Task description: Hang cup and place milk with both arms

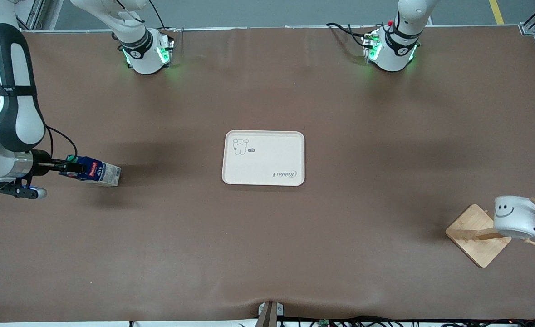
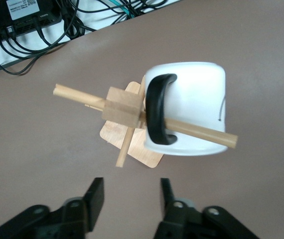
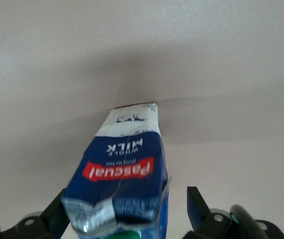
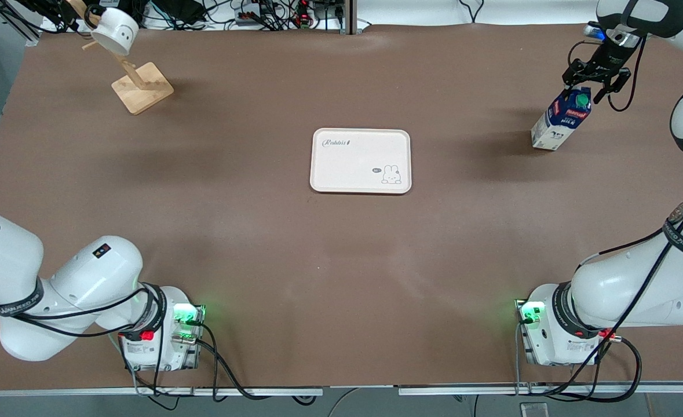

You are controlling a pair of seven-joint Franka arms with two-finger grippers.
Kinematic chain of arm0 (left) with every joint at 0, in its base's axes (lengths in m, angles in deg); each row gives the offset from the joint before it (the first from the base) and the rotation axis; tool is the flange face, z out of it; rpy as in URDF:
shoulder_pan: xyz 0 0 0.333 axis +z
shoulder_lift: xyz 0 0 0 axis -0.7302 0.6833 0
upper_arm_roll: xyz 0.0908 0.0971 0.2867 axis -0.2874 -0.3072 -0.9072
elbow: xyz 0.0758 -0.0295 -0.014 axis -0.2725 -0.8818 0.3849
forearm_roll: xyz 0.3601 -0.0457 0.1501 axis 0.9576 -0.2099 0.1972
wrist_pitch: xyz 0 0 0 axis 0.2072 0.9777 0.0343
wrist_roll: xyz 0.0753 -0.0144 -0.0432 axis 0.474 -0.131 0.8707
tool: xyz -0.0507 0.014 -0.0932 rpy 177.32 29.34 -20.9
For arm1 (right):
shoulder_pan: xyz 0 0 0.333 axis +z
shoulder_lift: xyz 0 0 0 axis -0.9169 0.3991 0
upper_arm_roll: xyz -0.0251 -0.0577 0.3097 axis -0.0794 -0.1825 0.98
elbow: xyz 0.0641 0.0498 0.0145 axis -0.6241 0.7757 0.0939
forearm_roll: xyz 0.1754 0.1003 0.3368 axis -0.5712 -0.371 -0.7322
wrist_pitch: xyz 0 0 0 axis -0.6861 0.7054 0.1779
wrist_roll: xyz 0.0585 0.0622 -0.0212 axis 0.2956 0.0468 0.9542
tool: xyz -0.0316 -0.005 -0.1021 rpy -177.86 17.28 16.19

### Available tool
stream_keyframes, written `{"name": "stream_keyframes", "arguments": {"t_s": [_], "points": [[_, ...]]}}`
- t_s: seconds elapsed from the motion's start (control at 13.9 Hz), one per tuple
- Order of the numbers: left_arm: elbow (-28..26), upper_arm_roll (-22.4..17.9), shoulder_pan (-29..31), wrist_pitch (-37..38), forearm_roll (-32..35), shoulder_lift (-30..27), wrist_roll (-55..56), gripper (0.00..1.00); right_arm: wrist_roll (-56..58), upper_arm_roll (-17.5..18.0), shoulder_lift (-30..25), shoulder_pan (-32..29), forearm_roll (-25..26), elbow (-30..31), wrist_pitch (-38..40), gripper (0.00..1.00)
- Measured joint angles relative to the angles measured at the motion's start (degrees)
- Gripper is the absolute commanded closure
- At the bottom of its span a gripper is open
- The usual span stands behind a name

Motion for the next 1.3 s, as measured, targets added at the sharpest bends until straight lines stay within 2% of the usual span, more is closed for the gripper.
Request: {"name": "stream_keyframes", "arguments": {"t_s": [0.22, 0.65, 0.94, 1.15, 1.3], "points": [[0.2, 0.3, 0.0, 2.9, 0.0, -1.7, 3.7, 0.0, 0.0, 0.0, -0.1, 0.0, 0.0, -0.1, 0.0, 0.0], [0.5, 3.3, -0.2, 12.9, 0.0, -7.3, 19.8, 0.0, 0.0, 0.1, -0.5, 0.0, 0.0, -2.1, 1.1, 0.0], [0.5, 4.7, -0.3, 15.4, 0.0, -10.2, 25.5, 0.0, 0.2, 0.8, -1.4, 0.4, 0.0, -8.2, 17.2, 0.0], [0.5, 5.3, -0.3, 16.2, 0.0, -10.5, 25.8, 0.0, 0.2, 0.9, -1.6, 0.7, 0.1, -12.2, 20.5, 0.0], [0.6, 6.2, -0.3, 17.4, 0.0, -11.4, 26.0, 0.0, 0.2, 1.0, -1.6, 1.2, 2.6, -15.5, 20.7, 0.0]]}}
